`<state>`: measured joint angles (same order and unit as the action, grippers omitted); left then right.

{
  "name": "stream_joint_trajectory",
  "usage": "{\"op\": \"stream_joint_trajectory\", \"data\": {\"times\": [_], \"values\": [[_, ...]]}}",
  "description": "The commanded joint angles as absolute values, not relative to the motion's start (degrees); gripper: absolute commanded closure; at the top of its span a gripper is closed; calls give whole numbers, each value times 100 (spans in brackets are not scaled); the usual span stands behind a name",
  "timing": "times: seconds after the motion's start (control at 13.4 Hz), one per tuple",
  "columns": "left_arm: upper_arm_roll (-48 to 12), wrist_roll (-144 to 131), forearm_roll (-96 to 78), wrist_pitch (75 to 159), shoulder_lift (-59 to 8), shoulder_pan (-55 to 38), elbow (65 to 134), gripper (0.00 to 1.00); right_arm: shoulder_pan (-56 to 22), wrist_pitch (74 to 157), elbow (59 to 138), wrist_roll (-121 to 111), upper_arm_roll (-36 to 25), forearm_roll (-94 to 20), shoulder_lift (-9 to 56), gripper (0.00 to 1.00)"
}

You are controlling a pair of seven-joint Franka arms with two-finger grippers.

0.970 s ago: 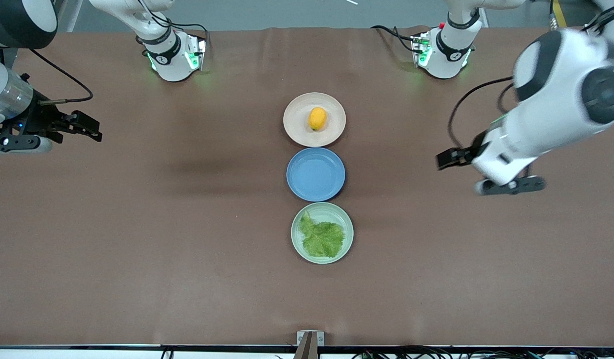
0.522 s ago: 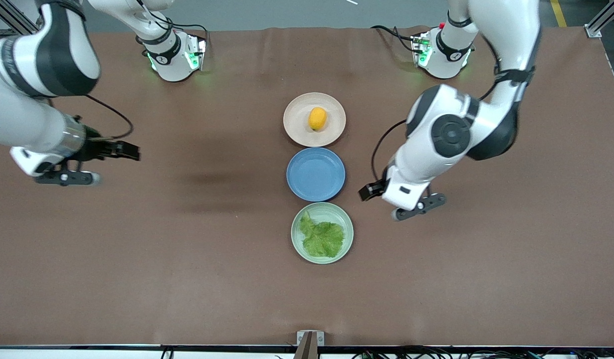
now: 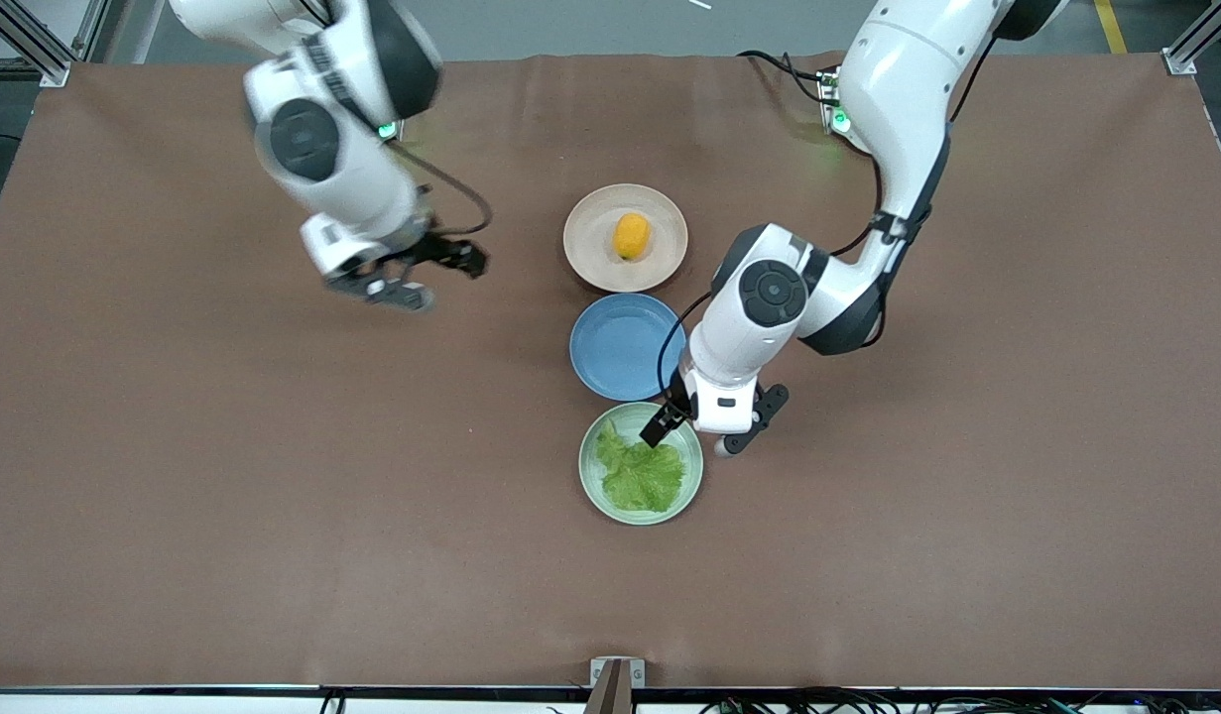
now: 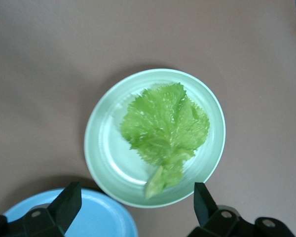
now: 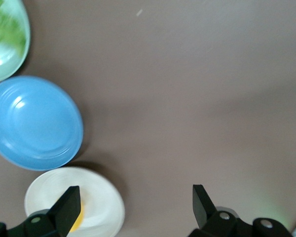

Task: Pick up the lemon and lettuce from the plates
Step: 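Grasp the lettuce with the left gripper while the right gripper grasps the lemon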

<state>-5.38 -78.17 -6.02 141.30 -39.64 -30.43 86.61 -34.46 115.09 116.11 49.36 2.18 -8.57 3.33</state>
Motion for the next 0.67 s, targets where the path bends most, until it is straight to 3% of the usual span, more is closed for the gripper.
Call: {"op": "stream_joint_trajectory", "data": {"times": [0.0, 0.3, 0.6], "values": [[-448, -8348, -510, 14579, -4332, -3164, 8350, 0, -4374, 12415, 11997, 6148, 132, -861, 551, 0], [-63, -9042, -510, 15362, -4710, -3532, 8350, 0, -5412, 13857, 11971, 7494, 114, -791, 1527, 0], [-35, -9342, -519, 15548, -4939, -3603, 8218, 0, -5940, 14624, 11936, 8093, 105, -484, 2222, 0]]}}
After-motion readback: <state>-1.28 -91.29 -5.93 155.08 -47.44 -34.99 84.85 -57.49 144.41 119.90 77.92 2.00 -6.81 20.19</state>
